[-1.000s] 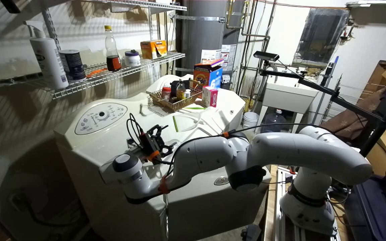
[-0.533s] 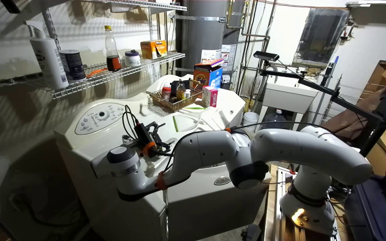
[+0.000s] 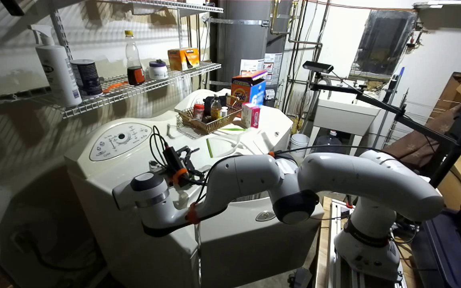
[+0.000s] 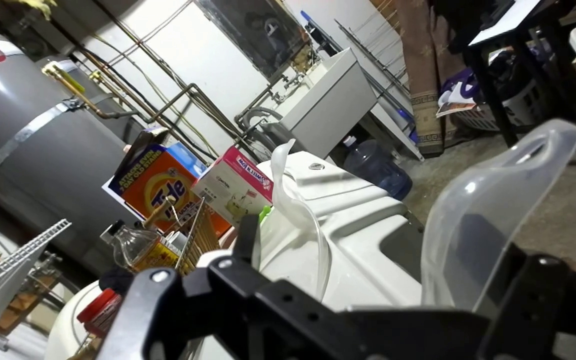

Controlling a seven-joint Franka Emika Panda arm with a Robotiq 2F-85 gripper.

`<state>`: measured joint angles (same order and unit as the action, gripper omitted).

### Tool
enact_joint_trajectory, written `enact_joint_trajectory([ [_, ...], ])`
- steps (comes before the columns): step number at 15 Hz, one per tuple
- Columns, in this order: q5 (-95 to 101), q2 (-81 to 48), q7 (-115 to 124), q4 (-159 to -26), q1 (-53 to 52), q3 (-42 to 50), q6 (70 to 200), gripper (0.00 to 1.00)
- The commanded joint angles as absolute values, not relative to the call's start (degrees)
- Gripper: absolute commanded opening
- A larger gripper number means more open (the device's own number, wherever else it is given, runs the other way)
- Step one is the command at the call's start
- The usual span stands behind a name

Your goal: Use the green hand broom to sweep the top of the left washing machine

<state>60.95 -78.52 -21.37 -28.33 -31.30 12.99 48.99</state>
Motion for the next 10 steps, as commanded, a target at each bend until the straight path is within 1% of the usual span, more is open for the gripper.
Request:
enact_joint_trajectory([
  [1,61.0,-79.7,-18.9,-26.7,-30.0,11.5,50.0,1.0],
  [10,58.9,-79.9,-18.1,-26.2,-28.6,8.6,51.2,1.0],
])
